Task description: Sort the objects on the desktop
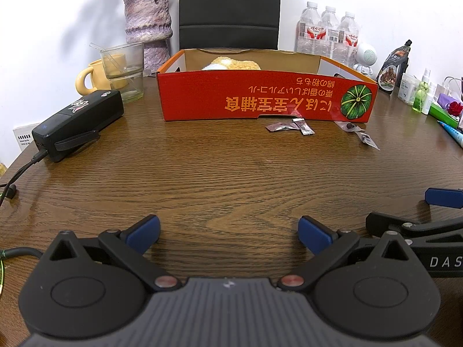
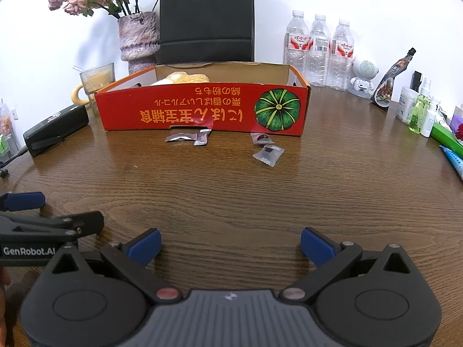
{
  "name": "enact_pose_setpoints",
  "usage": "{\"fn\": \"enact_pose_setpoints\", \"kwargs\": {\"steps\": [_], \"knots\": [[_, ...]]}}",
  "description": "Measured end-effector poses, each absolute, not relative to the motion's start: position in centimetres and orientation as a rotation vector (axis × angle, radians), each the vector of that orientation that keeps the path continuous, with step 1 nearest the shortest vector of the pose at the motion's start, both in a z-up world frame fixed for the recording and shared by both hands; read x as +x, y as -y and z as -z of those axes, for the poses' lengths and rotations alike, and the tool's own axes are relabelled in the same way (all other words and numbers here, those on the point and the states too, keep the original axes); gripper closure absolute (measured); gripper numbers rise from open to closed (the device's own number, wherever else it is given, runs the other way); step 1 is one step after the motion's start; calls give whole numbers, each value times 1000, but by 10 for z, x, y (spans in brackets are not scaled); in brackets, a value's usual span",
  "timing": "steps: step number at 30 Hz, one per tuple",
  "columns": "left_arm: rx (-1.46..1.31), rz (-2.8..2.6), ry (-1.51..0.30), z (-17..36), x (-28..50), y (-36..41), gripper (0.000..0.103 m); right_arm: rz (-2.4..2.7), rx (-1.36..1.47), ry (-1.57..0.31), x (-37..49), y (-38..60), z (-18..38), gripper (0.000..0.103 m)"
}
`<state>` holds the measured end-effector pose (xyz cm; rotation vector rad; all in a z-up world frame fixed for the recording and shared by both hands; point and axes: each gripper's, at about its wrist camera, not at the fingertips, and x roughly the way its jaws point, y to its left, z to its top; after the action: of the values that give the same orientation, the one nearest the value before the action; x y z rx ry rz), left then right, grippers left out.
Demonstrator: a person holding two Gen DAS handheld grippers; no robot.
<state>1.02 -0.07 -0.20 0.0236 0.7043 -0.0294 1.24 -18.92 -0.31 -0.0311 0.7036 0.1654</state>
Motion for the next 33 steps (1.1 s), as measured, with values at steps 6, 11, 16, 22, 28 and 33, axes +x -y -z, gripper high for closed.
{"fn": "enact_pose_setpoints", "kwargs": {"steps": [6, 11, 16, 22, 28, 33], "knots": [[24, 29, -704, 2, 10, 1, 0, -165, -31, -703, 12, 189, 3, 0], [23, 28, -704, 2, 10, 1, 0, -163, -32, -704, 13, 189, 4, 0], [23, 28, -704, 2, 10, 1, 0, -161, -33, -704, 13, 189, 4, 0], [24, 29, -704, 2, 11, 1, 0, -160, -33, -704, 13, 189, 4, 0], [22, 26, -704, 2, 10, 1, 0, -153, -35, -705, 13, 189, 4, 0], [22, 24, -704, 3, 10, 0, 0, -150, -35, -705, 14, 189, 4, 0]]}}
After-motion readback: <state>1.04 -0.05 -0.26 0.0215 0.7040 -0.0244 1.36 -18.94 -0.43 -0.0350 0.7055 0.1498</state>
